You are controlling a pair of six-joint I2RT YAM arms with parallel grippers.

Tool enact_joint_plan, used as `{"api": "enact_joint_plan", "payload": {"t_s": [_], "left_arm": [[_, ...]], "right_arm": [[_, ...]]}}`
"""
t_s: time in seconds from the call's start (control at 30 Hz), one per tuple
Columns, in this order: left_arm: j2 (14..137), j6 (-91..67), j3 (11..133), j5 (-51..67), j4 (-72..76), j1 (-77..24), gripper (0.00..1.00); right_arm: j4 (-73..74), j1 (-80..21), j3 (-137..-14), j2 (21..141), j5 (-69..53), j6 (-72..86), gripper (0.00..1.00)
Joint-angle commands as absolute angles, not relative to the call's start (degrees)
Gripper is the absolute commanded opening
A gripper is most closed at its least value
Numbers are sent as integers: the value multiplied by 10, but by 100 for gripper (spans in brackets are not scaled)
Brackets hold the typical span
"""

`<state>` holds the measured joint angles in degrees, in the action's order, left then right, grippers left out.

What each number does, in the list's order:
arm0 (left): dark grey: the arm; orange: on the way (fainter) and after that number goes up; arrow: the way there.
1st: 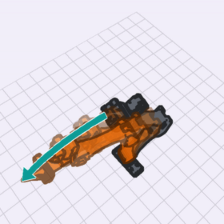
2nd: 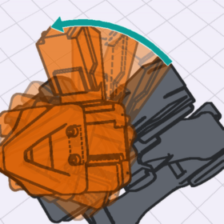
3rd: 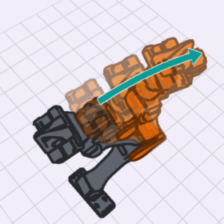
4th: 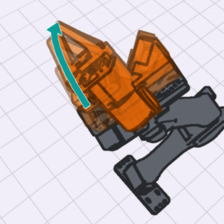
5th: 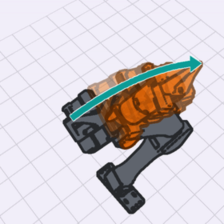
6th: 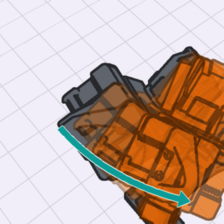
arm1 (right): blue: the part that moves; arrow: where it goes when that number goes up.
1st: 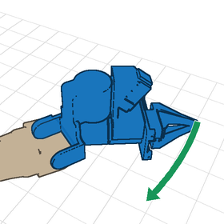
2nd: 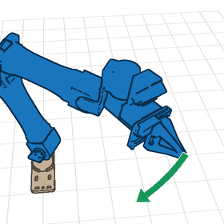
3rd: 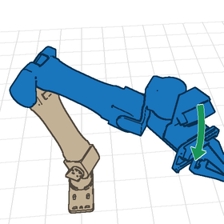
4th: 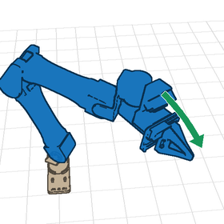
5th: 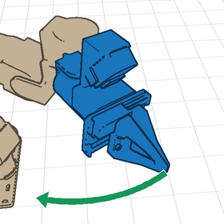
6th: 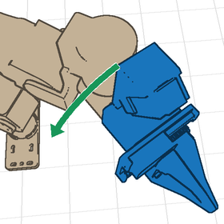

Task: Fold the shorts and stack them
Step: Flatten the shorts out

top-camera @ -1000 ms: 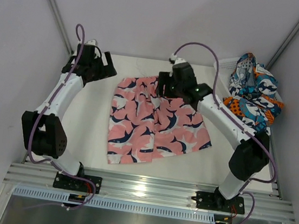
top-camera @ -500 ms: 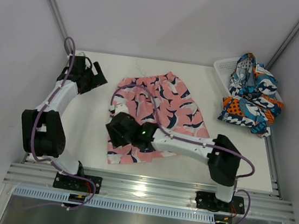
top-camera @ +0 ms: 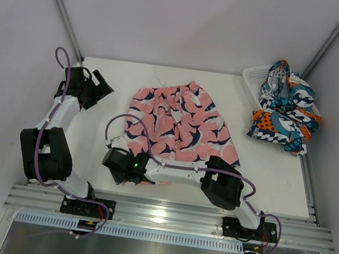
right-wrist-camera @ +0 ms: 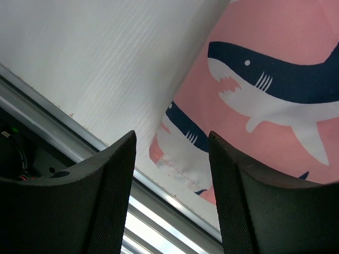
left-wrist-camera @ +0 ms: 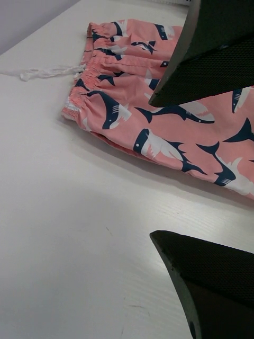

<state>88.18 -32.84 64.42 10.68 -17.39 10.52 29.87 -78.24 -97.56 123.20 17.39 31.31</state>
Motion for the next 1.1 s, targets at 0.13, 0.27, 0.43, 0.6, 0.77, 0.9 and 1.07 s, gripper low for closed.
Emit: {"api": "enact_joint_plan", "payload": {"t_s": [0.13,0.27,0.43,0.6,0.77,0.9,1.07], "left_arm": [[868,-339,641,134,-139,105,99],[867,-341,637,131,-134,105,99],[877,-344,632,137,-126,103,99],[900,-332,636,122,-136,86,99],[917,-326,632,120,-134,65,98],[921,-319,633,121,-128,38,98],[944,-325,636,126,-123,13,98]], "right_arm": [[308,-791,-1005,1259,195,335,57],[310,-792,-999,1273,200,342,56],[302,-791,-978,1275,207,349,47],[257,-792,-902,1225,207,355,1],[219,-794,-799,1110,208,374,0],[203,-796,-717,1021,207,393,0],[175,-796,-629,947,195,405,0]]}}
